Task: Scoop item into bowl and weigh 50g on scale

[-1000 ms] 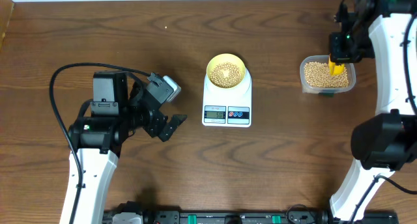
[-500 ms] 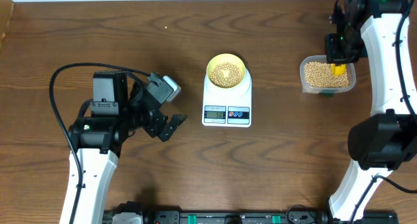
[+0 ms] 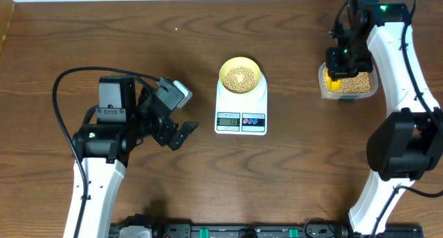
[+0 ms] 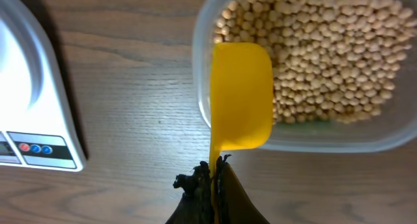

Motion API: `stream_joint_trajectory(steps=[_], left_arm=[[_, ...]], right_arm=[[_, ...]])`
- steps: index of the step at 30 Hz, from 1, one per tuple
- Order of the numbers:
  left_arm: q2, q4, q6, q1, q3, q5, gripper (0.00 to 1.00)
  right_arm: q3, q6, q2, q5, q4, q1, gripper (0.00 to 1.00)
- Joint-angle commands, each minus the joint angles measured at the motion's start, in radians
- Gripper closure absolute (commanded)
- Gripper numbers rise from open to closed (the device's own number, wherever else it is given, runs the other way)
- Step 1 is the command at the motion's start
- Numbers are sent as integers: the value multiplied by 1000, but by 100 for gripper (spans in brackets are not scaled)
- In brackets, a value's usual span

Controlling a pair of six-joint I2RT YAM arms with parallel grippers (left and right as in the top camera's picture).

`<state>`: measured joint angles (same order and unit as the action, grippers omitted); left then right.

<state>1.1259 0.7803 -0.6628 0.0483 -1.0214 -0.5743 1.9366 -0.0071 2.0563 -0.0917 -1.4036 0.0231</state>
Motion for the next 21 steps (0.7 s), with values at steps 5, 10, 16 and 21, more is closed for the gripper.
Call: stream_joint_trajectory(steps=[5, 10, 16, 21], left_arm=[[4, 1, -14, -4, 6, -13, 1], [4, 1, -14, -4, 6, -13, 1], [4, 1, -14, -4, 6, -13, 0], [4, 1, -14, -4, 6, -13, 0]], right_arm=[[-7, 16, -6, -22, 1, 2, 99], [-25, 45, -6, 127, -2, 0, 99], [-98, 60, -6, 146, 7, -29, 99], [-104, 74, -6, 146, 13, -66, 99]])
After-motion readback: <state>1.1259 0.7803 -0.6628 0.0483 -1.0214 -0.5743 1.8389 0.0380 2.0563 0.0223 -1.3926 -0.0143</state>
